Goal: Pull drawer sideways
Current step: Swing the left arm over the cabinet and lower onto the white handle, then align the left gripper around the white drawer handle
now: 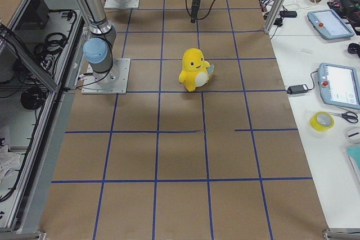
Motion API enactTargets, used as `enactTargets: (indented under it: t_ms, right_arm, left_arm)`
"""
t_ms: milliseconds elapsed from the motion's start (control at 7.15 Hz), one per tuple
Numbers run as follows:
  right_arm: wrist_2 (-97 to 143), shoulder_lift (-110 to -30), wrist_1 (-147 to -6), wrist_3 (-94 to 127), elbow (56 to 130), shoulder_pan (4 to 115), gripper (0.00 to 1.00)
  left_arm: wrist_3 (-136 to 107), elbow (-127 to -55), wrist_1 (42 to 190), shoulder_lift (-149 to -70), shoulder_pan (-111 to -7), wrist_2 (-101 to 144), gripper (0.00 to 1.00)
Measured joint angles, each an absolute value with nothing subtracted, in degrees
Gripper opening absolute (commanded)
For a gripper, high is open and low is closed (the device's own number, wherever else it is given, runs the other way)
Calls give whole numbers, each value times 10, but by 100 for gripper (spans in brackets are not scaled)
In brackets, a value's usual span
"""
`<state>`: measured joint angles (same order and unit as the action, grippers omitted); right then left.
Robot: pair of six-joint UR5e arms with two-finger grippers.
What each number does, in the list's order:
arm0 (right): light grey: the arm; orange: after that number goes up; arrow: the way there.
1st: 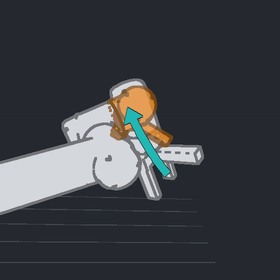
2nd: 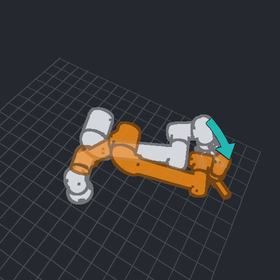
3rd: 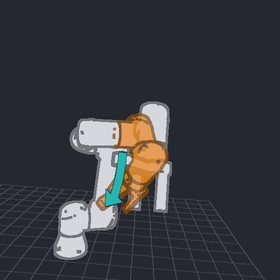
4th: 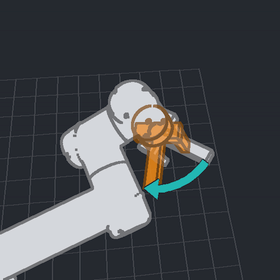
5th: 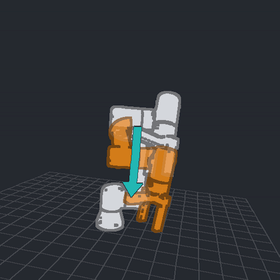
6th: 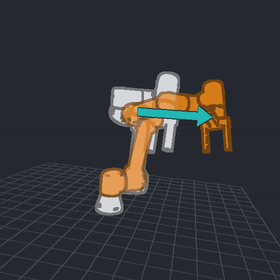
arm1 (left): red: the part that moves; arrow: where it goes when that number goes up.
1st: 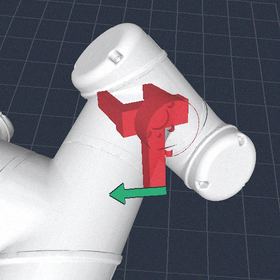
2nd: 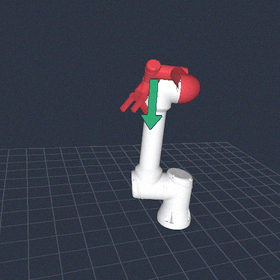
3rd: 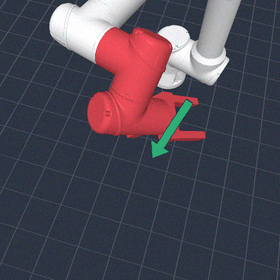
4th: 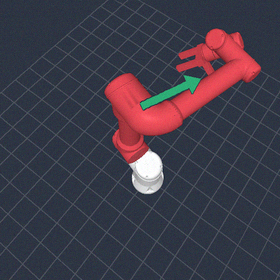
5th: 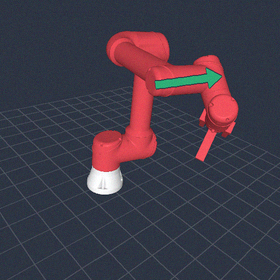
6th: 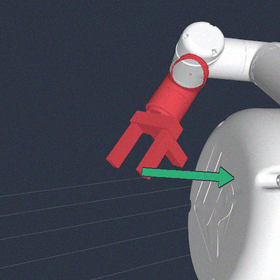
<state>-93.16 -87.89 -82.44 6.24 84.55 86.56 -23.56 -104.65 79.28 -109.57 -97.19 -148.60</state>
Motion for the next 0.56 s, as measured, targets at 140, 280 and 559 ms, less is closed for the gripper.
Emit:
enactTargets:
  t_ms: [140,280,559]
  right_arm:
    - [-932,-879,-824,62,846,866,100]
    - [-932,-879,-824,62,846,866,100]
    - [-932,-879,-824,62,846,866,100]
  left_arm:
    - [-236,-1047,793,-1103,-964,-1504,94]
    - [-236,-1047,793,-1112,-961,-1528,94]
    - [-237,-1053,794,-1131,-959,-1578,87]
